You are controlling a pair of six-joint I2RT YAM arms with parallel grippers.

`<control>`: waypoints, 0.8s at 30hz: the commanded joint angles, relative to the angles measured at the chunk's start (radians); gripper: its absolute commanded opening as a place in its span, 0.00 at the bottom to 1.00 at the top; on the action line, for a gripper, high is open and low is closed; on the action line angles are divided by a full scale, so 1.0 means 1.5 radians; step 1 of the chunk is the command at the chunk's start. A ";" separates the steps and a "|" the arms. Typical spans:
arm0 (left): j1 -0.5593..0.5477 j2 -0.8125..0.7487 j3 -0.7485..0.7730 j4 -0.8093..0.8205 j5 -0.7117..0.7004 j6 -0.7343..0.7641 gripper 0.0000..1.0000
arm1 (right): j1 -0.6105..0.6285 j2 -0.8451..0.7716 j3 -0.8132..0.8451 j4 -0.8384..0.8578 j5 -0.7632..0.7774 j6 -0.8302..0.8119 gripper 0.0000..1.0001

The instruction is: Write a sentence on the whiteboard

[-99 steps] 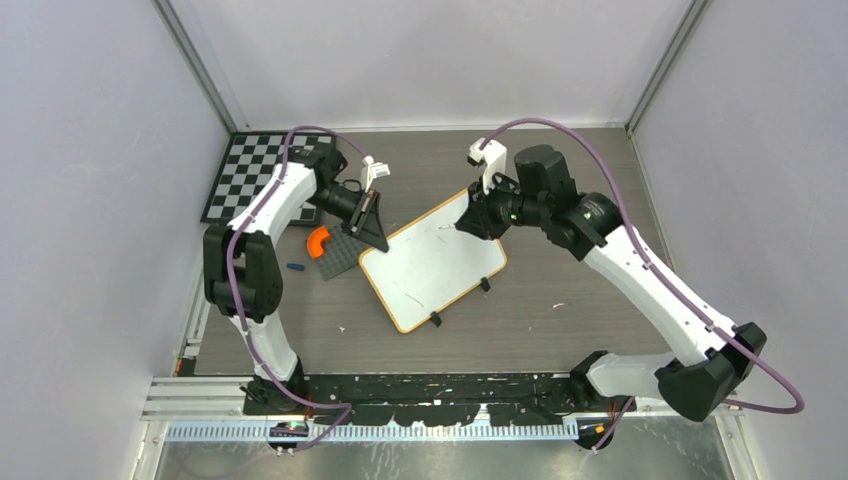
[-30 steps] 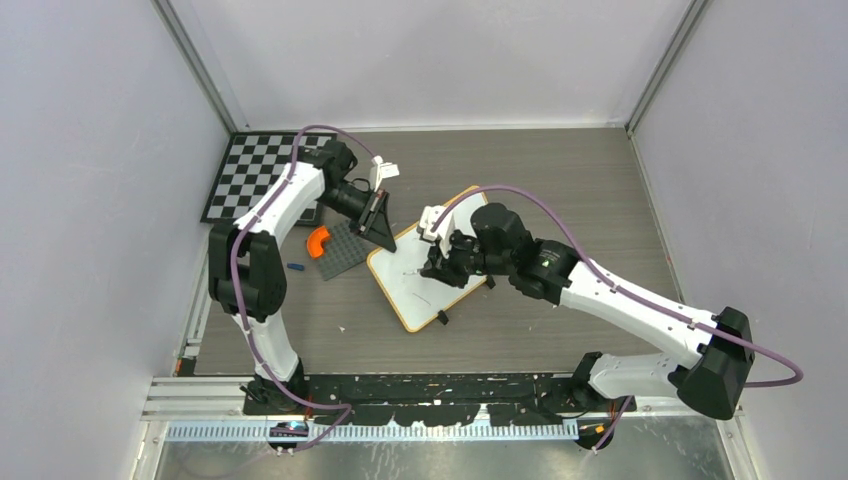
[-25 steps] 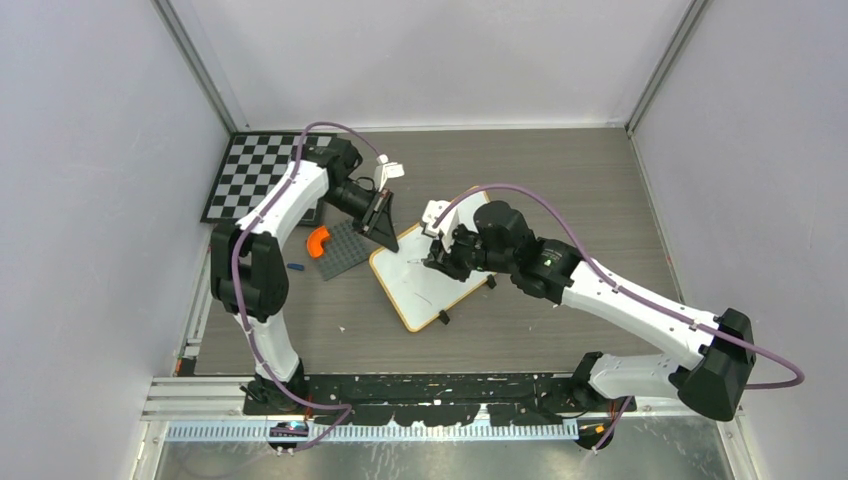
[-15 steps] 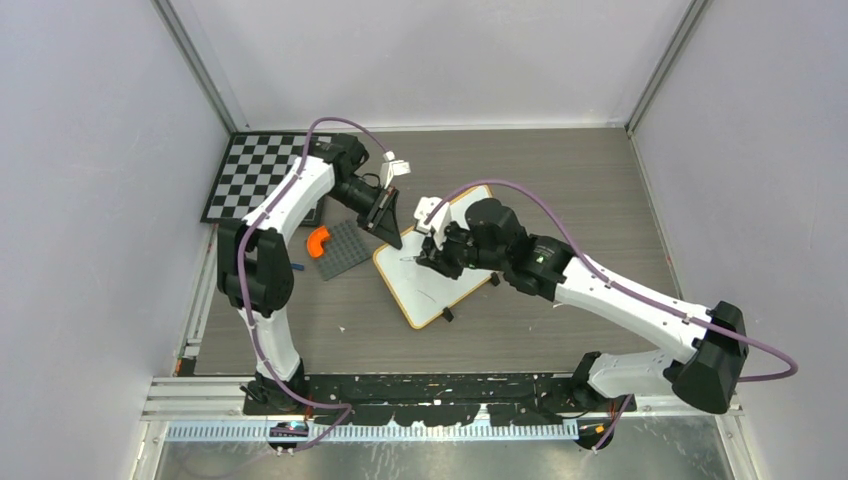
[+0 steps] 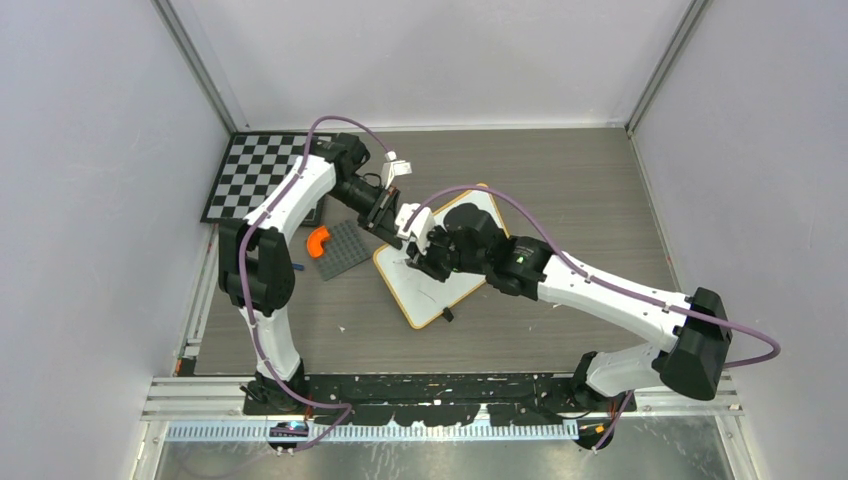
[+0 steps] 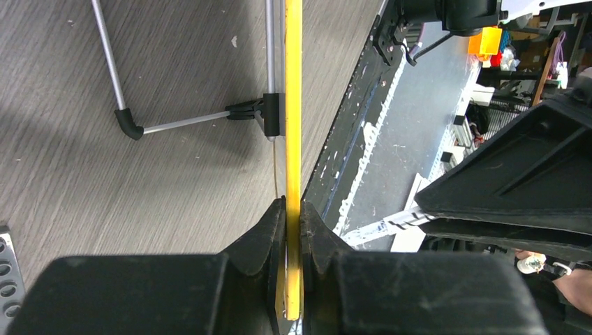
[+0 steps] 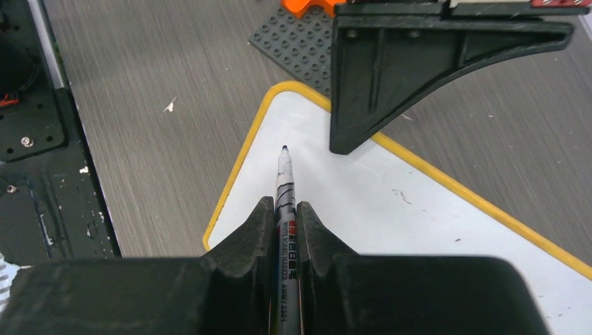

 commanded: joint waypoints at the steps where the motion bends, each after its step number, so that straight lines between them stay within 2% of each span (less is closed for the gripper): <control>1: -0.011 0.025 0.017 0.032 -0.036 0.013 0.00 | 0.001 0.000 0.040 0.034 0.028 0.000 0.00; 24: -0.011 0.024 0.008 0.035 -0.036 0.016 0.00 | 0.002 0.057 0.083 0.022 0.016 0.008 0.00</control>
